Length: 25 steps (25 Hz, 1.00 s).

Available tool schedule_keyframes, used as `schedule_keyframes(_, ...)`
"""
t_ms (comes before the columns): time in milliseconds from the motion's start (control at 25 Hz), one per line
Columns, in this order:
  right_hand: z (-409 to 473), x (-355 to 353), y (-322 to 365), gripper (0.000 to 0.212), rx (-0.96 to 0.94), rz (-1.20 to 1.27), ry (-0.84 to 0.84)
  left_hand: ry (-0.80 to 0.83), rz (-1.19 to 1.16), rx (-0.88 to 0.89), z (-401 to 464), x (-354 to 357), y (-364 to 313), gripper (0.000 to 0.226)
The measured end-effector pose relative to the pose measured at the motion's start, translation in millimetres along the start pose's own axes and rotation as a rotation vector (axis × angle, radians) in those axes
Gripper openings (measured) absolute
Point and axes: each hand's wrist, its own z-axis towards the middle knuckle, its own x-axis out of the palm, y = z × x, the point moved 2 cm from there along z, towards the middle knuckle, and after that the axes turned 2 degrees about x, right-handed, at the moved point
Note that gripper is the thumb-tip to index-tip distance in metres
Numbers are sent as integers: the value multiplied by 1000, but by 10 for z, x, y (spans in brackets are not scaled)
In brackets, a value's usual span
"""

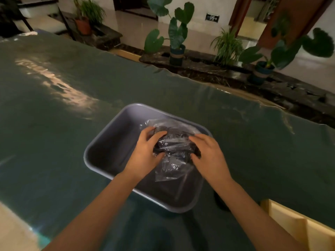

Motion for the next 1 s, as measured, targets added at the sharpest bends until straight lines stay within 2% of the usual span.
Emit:
schedule_keyframes(120, -570, -597, -70, 57, -17, -56, -164, -5, -11, 116, -270, 69, -561, 67)
schedule_keyframes(240, -1367, -924, -349, 57, 50, -66, -180, 61, 17, 176, -808, 489, -1026, 70)
schedule_keyframes(440, -2739, -812, -1035, 55, 236, -114, 28, 339, 12, 62, -1923, 1502, -1374, 67)
schedule_keyframes(600, -3495, -546, -1394, 53, 354, -8, 209, 556, 112, -50, -2617, 1970, -1374, 69)
schedule_keyframes(680, -3610, -471, -1455, 55, 309, -5, 214, 537, 209, -19, -2738, 1980, -1381, 71)
schedule_keyframes(800, -3645, -454, -1496, 60, 251, -17, 164, 420, 538, 189, -2795, 2030, -1566, 66)
schedule_keyframes(920, -3655, -477, -1481, 66, 254, 27, 170, 474, 546, 269, -2838, 2196, -1706, 67)
schedule_keyframes(1000, -3690, -569, -1561, 68, 399, 200, 88, 512, 521, 235, -2796, 2258, -1681, 69)
